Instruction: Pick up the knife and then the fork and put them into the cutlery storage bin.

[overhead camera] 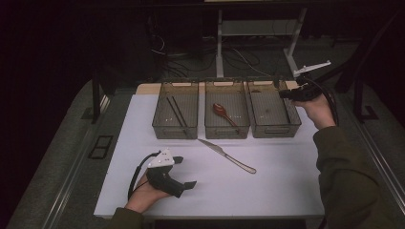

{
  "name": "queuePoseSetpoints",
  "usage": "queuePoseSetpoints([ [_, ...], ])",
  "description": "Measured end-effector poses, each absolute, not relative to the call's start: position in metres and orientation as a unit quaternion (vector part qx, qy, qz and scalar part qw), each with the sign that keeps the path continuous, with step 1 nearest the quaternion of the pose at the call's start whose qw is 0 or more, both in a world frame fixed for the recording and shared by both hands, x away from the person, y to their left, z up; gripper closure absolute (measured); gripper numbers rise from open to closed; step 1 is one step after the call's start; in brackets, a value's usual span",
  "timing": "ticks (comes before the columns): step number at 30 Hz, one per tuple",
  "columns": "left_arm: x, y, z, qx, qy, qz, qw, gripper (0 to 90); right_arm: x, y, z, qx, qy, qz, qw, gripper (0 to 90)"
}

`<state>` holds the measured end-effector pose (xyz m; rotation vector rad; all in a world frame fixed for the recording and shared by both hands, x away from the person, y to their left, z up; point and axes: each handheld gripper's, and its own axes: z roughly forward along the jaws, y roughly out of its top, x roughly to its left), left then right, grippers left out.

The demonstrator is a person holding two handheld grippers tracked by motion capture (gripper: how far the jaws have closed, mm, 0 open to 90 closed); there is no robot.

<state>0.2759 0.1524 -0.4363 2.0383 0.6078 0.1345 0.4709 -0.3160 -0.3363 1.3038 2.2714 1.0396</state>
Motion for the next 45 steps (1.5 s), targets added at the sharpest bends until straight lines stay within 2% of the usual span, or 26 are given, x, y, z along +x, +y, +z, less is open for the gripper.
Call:
queuePoseSetpoints([
  [8, 0.276, 0.152, -0.437, 0.837, 0.249, 0.054, 0.484, 0.0, 0.476, -0.322, -0.370, 0.473, 0.807, 0.325, 0.137, 84.7],
  [18, 0.276, 0.152, -0.437, 0.838, 0.249, 0.053, 0.482, 0.0, 0.481, -0.315, -0.382, 0.472, 0.818, 0.304, 0.126, 83.4],
  [19, 0.276, 0.152, -0.437, 0.838, 0.248, 0.053, 0.482, 0.0, 0.481, -0.314, -0.383, 0.475, 0.813, 0.311, 0.130, 71.0],
  [20, 0.276, 0.152, -0.437, 0.838, 0.249, 0.052, 0.482, 0.0, 0.481, -0.314, -0.383, 0.475, 0.813, 0.311, 0.130, 71.0],
  [21, 0.276, 0.152, -0.437, 0.838, 0.248, 0.053, 0.483, 0.0, 0.479, -0.315, -0.381, 0.475, 0.806, 0.328, 0.133, 61.4],
  [22, 0.276, 0.152, -0.437, 0.838, 0.248, 0.052, 0.483, 0.0, 0.479, -0.315, -0.381, 0.475, 0.806, 0.328, 0.133, 61.4],
  [24, 0.276, 0.152, -0.437, 0.838, 0.249, 0.052, 0.483, 0.0, 0.476, -0.316, -0.380, 0.472, 0.799, 0.350, 0.130, 51.5],
  [28, 0.276, 0.152, -0.437, 0.838, 0.248, 0.053, 0.482, 0.0, 0.464, -0.318, -0.377, 0.468, 0.785, 0.386, 0.124, 43.0],
  [35, 0.276, 0.152, -0.437, 0.838, 0.249, 0.053, 0.482, 0.0, 0.438, -0.316, -0.370, 0.439, 0.778, 0.430, 0.132, 35.9],
  [45, 0.276, 0.151, -0.437, 0.839, 0.249, 0.053, 0.482, 0.0, 0.404, -0.301, -0.364, 0.396, 0.788, 0.457, 0.115, 34.9],
])
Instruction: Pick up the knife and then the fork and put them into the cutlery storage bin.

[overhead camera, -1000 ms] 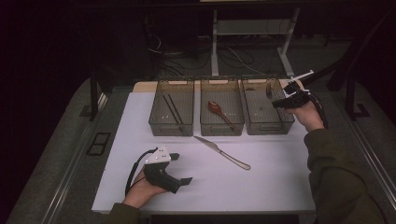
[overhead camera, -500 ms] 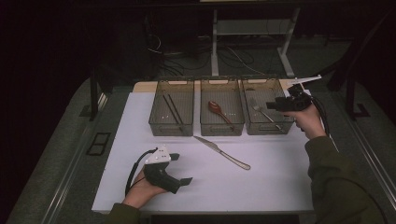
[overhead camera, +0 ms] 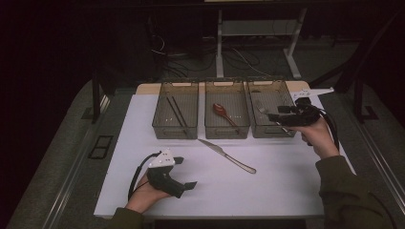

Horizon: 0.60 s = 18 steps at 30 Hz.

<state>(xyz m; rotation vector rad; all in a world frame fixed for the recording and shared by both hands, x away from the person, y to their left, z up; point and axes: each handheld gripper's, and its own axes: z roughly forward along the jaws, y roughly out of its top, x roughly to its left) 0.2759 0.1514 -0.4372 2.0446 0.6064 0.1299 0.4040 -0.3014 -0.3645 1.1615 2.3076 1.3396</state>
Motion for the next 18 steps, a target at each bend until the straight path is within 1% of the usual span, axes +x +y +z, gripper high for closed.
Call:
queuePoseSetpoints([
  [8, 0.276, 0.152, -0.437, 0.838, 0.249, 0.054, 0.482, 0.0, 0.386, -0.288, -0.362, 0.371, 0.796, 0.469, 0.098, 34.9],
  [18, 0.275, 0.152, -0.435, 0.839, 0.247, 0.056, 0.482, 0.0, 0.376, -0.262, -0.363, 0.338, 0.816, 0.463, 0.082, 34.6],
])
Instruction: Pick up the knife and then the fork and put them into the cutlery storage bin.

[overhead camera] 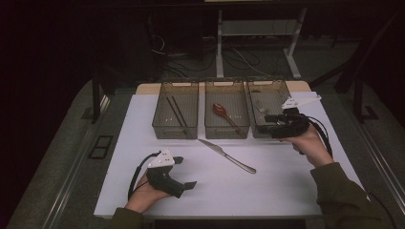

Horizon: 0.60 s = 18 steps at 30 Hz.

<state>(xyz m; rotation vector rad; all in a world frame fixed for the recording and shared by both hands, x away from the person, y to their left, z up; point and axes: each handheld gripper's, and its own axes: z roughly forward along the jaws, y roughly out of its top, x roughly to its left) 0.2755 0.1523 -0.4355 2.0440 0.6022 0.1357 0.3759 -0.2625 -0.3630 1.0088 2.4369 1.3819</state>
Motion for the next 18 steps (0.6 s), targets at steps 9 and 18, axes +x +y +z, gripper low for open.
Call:
queuePoseSetpoints([
  [9, 0.275, 0.151, -0.436, 0.839, 0.247, 0.056, 0.482, 0.0, 0.370, -0.236, -0.368, 0.312, 0.834, 0.450, 0.068, 34.7],
  [18, 0.275, 0.151, -0.436, 0.837, 0.250, 0.054, 0.484, 0.0, 0.369, -0.210, -0.375, 0.293, 0.851, 0.433, 0.052, 37.1],
])
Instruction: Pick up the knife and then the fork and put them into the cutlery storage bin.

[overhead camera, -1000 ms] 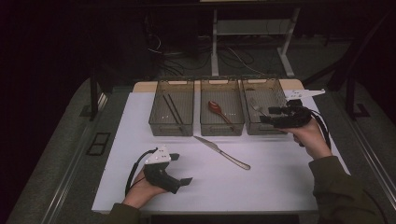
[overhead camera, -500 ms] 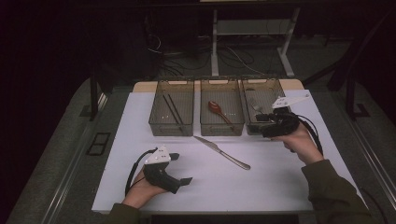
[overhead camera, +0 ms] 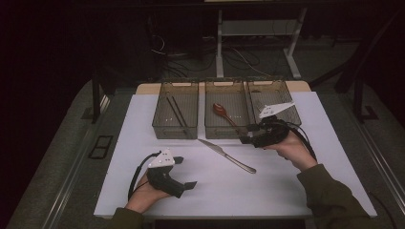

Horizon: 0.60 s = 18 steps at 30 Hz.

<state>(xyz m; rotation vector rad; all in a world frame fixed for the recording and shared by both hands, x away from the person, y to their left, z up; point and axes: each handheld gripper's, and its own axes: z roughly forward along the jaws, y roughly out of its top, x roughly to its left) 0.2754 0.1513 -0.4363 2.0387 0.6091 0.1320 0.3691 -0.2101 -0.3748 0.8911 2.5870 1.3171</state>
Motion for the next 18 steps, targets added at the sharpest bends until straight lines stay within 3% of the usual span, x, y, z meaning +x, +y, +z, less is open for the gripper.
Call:
queuePoseSetpoints([
  [18, 0.275, 0.151, -0.437, 0.838, 0.248, 0.054, 0.483, 0.0, 0.378, -0.155, -0.386, 0.275, 0.901, 0.334, 0.019, 54.2],
])
